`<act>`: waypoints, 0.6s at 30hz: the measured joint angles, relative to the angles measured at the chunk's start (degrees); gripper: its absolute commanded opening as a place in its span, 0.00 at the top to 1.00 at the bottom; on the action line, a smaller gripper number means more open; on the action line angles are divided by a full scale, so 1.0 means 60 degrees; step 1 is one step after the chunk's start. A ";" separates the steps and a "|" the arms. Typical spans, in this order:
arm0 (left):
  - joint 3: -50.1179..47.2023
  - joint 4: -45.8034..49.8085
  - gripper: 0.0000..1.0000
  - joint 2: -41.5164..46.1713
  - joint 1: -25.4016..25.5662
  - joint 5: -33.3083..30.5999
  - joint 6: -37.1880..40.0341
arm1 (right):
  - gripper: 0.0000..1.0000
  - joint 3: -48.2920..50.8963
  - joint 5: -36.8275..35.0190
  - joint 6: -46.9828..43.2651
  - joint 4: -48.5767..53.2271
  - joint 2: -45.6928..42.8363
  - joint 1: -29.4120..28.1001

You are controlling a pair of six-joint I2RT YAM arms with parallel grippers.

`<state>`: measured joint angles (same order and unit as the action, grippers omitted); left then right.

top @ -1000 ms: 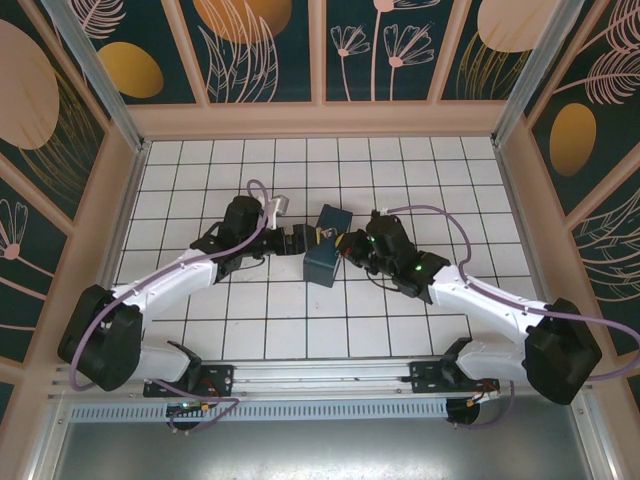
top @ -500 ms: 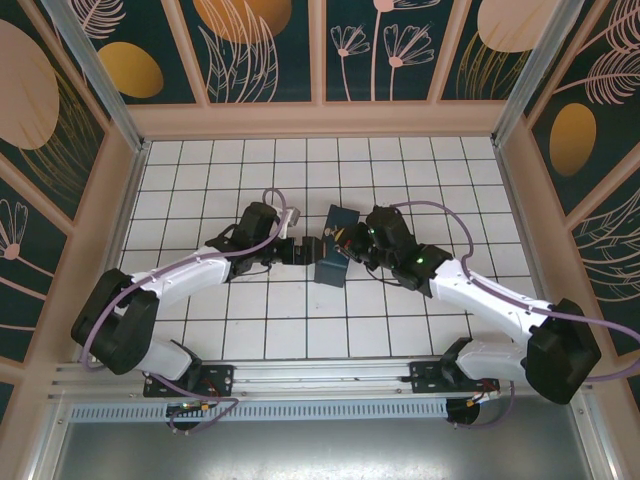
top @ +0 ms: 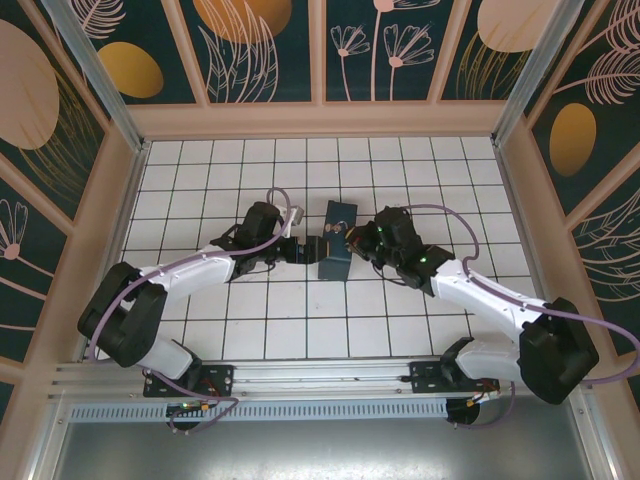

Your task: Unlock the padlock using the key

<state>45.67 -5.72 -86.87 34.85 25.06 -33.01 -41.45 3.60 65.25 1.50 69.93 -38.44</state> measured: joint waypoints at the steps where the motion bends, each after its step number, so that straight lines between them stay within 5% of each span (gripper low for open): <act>1: 0.0000 -0.0015 0.01 -0.0007 0.0000 0.0000 0.0004 | 1.00 0.0000 0.0084 -0.0055 -0.0004 0.0007 0.0066; 10: 0.0036 -0.0259 0.02 -0.0229 -0.0004 0.0233 0.0007 | 1.00 -0.0499 0.0306 -0.0823 0.0372 0.0459 0.0215; 18: 0.0106 -0.0302 0.01 -0.0390 -0.0004 0.0539 0.0011 | 1.00 -0.1322 -0.0634 -0.1526 0.0860 0.1118 -0.0441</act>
<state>46.30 -7.53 -89.21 34.83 28.29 -32.95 -49.39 -0.21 56.10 6.66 76.64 -41.08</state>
